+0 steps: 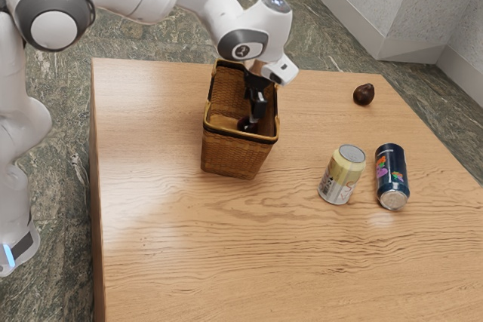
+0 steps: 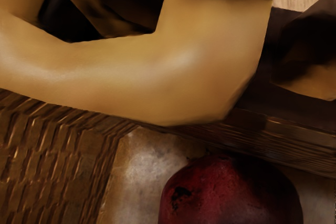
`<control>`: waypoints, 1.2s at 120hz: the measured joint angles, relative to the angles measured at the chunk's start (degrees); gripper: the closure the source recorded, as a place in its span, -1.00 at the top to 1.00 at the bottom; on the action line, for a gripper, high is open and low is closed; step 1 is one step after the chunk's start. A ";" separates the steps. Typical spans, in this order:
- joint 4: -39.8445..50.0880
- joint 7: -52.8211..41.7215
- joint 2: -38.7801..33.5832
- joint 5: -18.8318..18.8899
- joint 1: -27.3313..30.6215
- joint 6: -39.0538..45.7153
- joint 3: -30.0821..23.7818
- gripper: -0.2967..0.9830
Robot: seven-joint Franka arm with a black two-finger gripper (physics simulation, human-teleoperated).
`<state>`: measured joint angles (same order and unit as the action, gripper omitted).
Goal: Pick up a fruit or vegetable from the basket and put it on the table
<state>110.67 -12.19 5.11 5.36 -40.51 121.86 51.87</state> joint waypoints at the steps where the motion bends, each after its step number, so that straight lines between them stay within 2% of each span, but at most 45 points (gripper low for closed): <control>1: 0.00 0.01 0.02 0.00 -0.02 0.04 0.00 0.49; 31: 0.48 0.15 1.33 -0.18 -0.06 0.73 -0.09 0.48; 48: 0.78 0.22 1.42 -0.21 -0.22 0.83 -0.12 0.14; 77: 0.86 0.23 1.38 -0.21 -0.11 0.57 -0.10 -0.18; 82: 1.16 0.26 1.49 -0.17 -0.08 0.52 -0.08 -0.15; 92: 1.66 0.37 1.70 -0.36 0.06 0.44 -0.01 0.07; 99: 1.05 0.39 1.61 -0.53 0.04 0.06 -0.04 0.00; 112: -5.52 0.34 1.64 -0.55 -0.89 -6.08 -0.23 -0.23; 129: -8.84 0.25 1.63 -0.53 -1.33 -14.04 -0.21 -0.35; 133: -8.62 0.24 1.65 -0.58 -1.23 -15.26 -0.21 -0.30; 144: -6.08 0.23 1.75 -1.49 -1.29 -16.76 -0.26 0.08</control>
<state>104.60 -11.97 6.85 3.87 -41.80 105.10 51.61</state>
